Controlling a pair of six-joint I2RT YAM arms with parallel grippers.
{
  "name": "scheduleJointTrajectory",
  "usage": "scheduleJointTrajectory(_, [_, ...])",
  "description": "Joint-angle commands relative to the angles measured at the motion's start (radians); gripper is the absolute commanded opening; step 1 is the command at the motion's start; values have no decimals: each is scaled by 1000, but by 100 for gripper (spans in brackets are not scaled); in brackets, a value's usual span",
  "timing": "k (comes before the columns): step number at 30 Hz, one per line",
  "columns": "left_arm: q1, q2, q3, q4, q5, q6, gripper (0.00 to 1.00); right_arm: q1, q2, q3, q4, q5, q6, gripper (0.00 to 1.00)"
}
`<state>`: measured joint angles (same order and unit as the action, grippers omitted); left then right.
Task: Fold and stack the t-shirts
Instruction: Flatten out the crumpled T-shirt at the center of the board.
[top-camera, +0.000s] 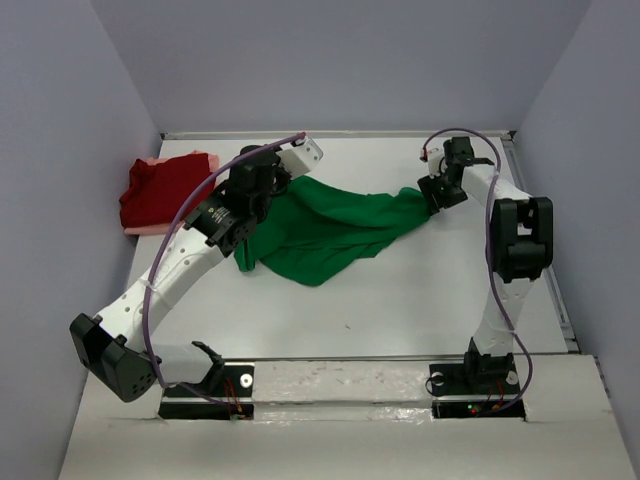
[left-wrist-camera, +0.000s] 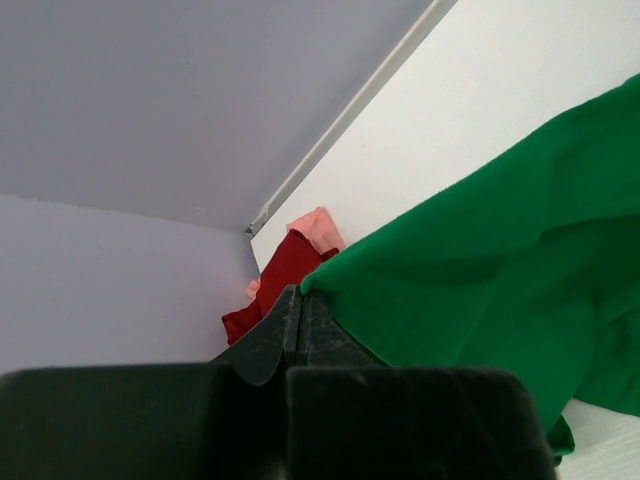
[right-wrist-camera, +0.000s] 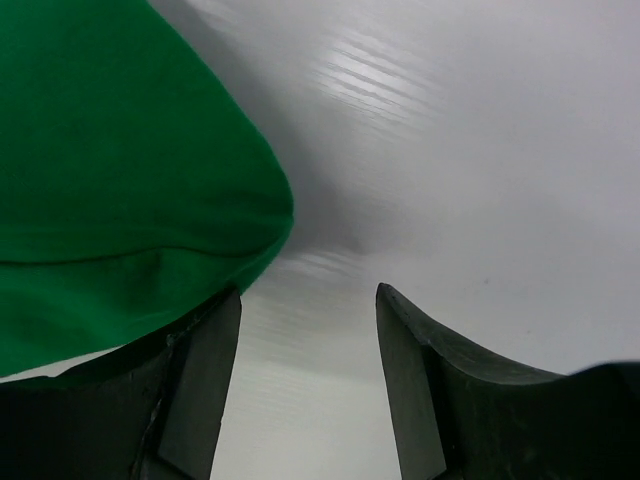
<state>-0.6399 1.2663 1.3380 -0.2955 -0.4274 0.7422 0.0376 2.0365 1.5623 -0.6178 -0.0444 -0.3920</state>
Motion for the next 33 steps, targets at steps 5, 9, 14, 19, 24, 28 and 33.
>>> scheduleJointTrajectory(5, [-4, -10, 29, 10, -20, 0, 0, -10, 47, 120, -66, -175, 19, 59])
scheduleJointTrajectory(9, [-4, -5, 23, 9, -20, 2, 0, -10, 63, 150, -80, -186, 19, 58])
scheduleJointTrajectory(14, [-4, 1, 20, 7, -19, -1, 0, -10, 79, 168, -83, -192, 18, 57])
scheduleJointTrajectory(19, [-6, 4, 24, 2, -19, -6, 0, -10, 126, 174, -82, -184, 15, 56])
scheduleJointTrajectory(24, [-6, 2, 24, -7, -20, -1, 0, -10, 197, 203, -85, -169, 13, 53])
scheduleJointTrajectory(28, [-6, 4, 26, -8, -17, -3, 0, -10, 214, 212, -86, -170, 13, 44])
scheduleJointTrajectory(33, [-6, 1, 13, -8, -13, -10, 0, -10, 192, 194, -86, -167, 1, 8])
